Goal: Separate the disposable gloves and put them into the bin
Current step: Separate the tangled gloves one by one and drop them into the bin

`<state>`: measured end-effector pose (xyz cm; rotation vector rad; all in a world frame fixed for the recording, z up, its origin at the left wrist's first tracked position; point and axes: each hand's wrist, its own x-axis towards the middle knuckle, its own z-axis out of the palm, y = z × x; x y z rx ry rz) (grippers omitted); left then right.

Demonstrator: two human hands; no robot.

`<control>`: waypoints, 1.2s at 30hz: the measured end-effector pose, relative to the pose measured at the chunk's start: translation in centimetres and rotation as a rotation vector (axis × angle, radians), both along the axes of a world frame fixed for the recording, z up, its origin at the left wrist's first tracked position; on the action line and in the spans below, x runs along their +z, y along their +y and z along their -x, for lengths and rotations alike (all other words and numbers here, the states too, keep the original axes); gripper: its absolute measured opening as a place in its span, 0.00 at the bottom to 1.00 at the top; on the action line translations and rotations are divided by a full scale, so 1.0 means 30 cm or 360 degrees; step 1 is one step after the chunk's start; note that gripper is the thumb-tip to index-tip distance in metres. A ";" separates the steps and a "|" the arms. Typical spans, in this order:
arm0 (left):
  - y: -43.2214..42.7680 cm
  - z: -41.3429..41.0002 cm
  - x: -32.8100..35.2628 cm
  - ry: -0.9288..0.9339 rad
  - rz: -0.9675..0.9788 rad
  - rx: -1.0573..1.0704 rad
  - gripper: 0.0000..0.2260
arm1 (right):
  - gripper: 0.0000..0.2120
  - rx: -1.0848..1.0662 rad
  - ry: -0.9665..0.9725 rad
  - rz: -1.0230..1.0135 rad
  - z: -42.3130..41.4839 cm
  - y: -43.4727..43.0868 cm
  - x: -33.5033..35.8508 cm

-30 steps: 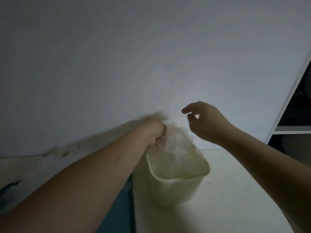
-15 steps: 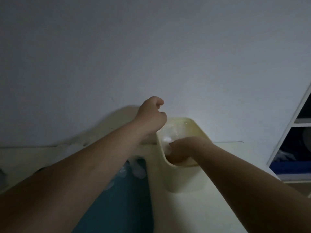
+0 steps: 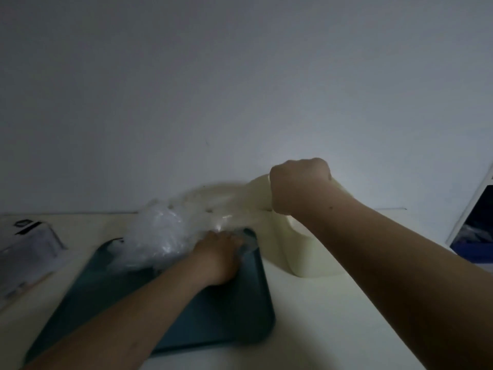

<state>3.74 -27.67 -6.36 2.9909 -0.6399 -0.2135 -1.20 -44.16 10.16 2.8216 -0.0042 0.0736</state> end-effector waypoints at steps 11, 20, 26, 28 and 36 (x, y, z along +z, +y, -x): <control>0.178 0.037 0.149 -0.0402 0.1543 0.0434 0.07 | 0.30 0.0278 -0.0022 -0.1366 -0.005 0.116 -0.231; 0.340 0.067 0.239 0.0336 0.2865 0.0698 0.05 | 0.54 0.0385 0.0149 -0.2713 -0.103 0.258 -0.363; 0.379 0.040 0.208 0.0353 0.2669 0.0895 0.11 | 0.17 0.0301 0.0366 -0.3431 -0.187 0.324 -0.428; 0.389 0.022 0.206 0.0411 0.2597 0.0975 0.18 | 0.12 0.0254 0.0156 -0.3357 -0.212 0.330 -0.436; 0.393 0.041 0.198 0.0388 0.2264 0.0729 0.21 | 0.11 0.0283 -0.0223 -0.3084 -0.229 0.292 -0.430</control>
